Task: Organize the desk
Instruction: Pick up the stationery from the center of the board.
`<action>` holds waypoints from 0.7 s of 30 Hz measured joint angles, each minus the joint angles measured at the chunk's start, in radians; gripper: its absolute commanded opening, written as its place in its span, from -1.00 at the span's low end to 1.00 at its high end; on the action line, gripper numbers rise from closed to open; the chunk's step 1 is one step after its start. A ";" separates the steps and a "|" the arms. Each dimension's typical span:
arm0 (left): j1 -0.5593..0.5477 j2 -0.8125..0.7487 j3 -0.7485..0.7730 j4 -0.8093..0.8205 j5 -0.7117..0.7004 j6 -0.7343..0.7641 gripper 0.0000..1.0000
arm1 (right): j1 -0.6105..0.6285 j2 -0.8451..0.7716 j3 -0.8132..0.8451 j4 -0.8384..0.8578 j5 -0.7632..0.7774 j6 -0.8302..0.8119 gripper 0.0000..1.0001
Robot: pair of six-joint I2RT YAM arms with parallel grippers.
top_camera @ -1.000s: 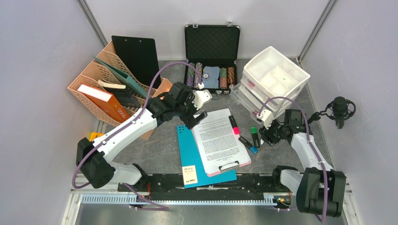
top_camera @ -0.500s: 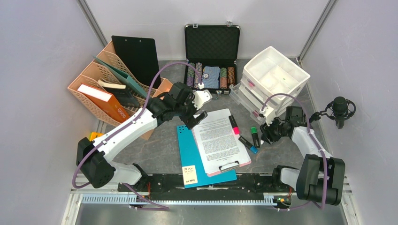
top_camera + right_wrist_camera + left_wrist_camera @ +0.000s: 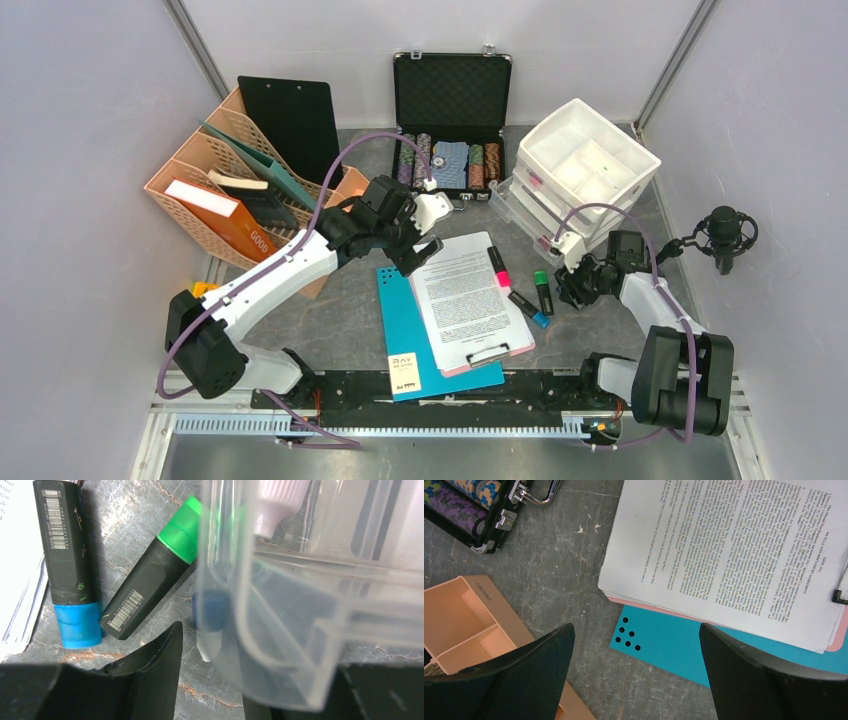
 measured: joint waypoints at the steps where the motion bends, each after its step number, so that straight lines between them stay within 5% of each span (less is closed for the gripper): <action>1: 0.000 0.000 0.000 0.000 0.000 0.000 1.00 | 0.000 0.000 -0.002 0.000 0.004 -0.007 -0.10; 15: 0.000 0.000 0.000 0.000 0.000 0.000 1.00 | 0.000 -0.006 -0.019 -0.026 -0.001 -0.123 -0.72; 21: 0.000 0.000 0.000 0.000 -0.001 0.000 1.00 | 0.000 -0.077 0.012 -0.172 0.009 -0.190 -0.90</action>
